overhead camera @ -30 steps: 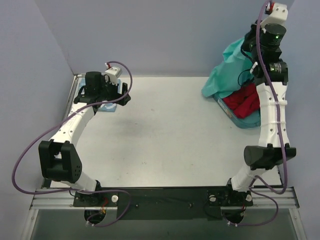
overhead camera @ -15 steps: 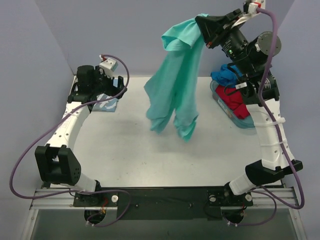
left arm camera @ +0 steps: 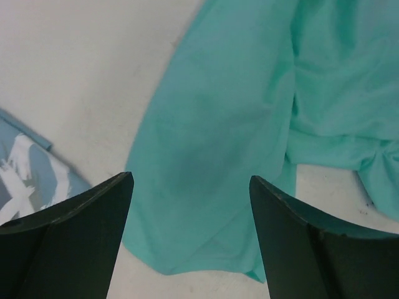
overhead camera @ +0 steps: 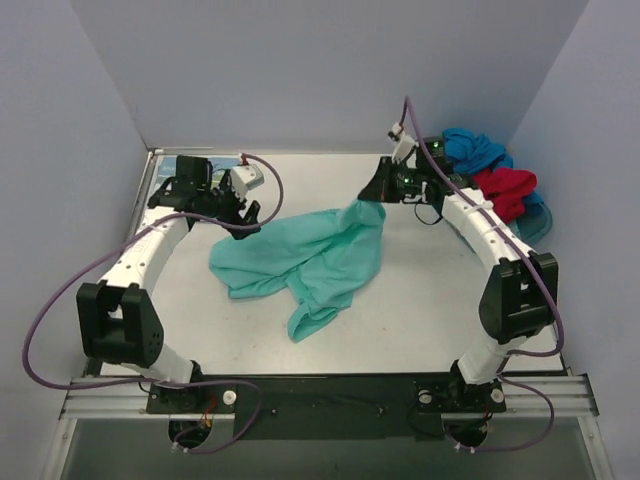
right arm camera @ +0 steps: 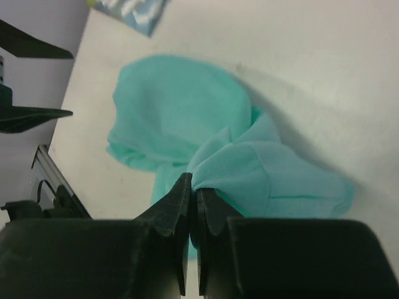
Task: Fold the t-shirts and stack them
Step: Move the tshirt to the center of the board, then flatten out the tshirt
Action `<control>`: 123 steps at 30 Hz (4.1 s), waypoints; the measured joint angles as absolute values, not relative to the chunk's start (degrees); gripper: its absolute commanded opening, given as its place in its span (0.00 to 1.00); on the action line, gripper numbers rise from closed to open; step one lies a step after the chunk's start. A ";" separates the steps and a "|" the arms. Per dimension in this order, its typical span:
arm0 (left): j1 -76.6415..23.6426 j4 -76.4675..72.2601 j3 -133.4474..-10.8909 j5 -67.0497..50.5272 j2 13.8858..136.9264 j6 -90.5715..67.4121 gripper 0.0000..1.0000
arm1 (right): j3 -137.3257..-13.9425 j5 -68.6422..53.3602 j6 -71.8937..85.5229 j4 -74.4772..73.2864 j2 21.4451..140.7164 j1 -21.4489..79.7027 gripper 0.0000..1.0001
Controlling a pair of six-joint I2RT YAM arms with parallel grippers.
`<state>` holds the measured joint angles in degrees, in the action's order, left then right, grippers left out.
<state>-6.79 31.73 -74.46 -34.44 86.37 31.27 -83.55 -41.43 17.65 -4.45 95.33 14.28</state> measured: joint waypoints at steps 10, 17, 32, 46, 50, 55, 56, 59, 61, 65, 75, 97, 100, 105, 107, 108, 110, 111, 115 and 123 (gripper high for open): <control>-10.37 51.33 -93.21 -31.66 112.71 42.78 0.76 | -73.58 -39.92 16.45 -14.94 97.89 12.01 0.00; -10.57 55.16 -92.01 -28.73 114.59 52.86 0.94 | -74.41 -35.55 16.95 -16.53 97.89 11.29 0.00; -15.35 54.52 -95.09 -19.62 114.02 50.92 0.00 | -95.04 -29.47 15.53 -18.13 86.17 10.87 0.00; -14.33 61.12 -126.58 -31.55 93.21 37.65 0.00 | -101.32 -22.79 7.97 -13.47 63.68 7.53 0.00; -14.57 60.47 -120.99 -30.48 89.56 36.64 0.00 | -99.63 -22.24 7.94 -12.25 60.69 7.53 0.00; -16.67 58.43 -103.37 -23.81 88.36 42.24 0.18 | -92.55 -25.06 9.54 -11.51 62.57 7.55 0.00; -18.00 58.15 -97.89 -21.91 87.85 44.42 0.28 | -88.99 -26.20 9.82 -11.18 62.72 7.57 0.00; -24.38 58.33 -78.28 -15.20 84.93 51.77 0.38 | -73.17 -28.97 10.48 -10.79 61.89 8.86 0.00; -30.55 60.86 -65.87 -12.99 81.93 55.72 0.48 | -60.45 -29.71 11.84 -11.73 60.99 11.00 0.00; -36.34 68.64 -55.18 -13.28 73.58 60.77 0.61 | -45.95 -31.42 15.07 -24.95 62.37 16.86 0.00; -24.53 64.36 -83.31 -22.92 94.45 56.88 0.57 | -42.57 -31.44 24.34 -39.22 71.16 17.32 0.00; -15.20 70.46 -98.54 -19.33 125.36 66.85 0.47 | -49.95 -27.16 21.89 -42.30 76.27 12.29 0.00; -14.87 70.67 -100.53 -18.20 126.74 66.52 0.31 | -50.28 -27.05 21.41 -42.33 76.51 12.29 0.00; -14.68 71.09 -101.54 -17.87 127.72 66.39 0.00 | -50.39 -26.98 21.08 -42.33 76.53 12.29 0.00; -14.55 72.40 -102.10 -18.20 127.72 66.67 0.00 | -50.68 -26.85 20.99 -42.44 76.69 12.29 0.00; -14.50 72.95 -102.52 -18.46 127.72 66.67 0.00 | -50.98 -26.81 20.97 -42.50 76.79 12.29 0.00; -14.24 74.22 -104.01 -19.49 127.72 66.37 0.00 | -52.01 -26.81 20.95 -42.89 77.01 12.01 0.00; -14.04 74.61 -105.06 -20.18 127.59 66.02 0.00 | -53.12 -26.79 20.95 -43.20 77.30 11.84 0.00; -12.75 74.85 -112.09 -22.55 126.69 61.10 0.00 | -62.19 -26.85 20.80 -44.49 79.00 9.47 0.00; -6.42 69.71 -139.96 -29.19 120.31 44.01 0.00 | -97.34 -28.53 19.05 -44.58 83.40 2.17 0.00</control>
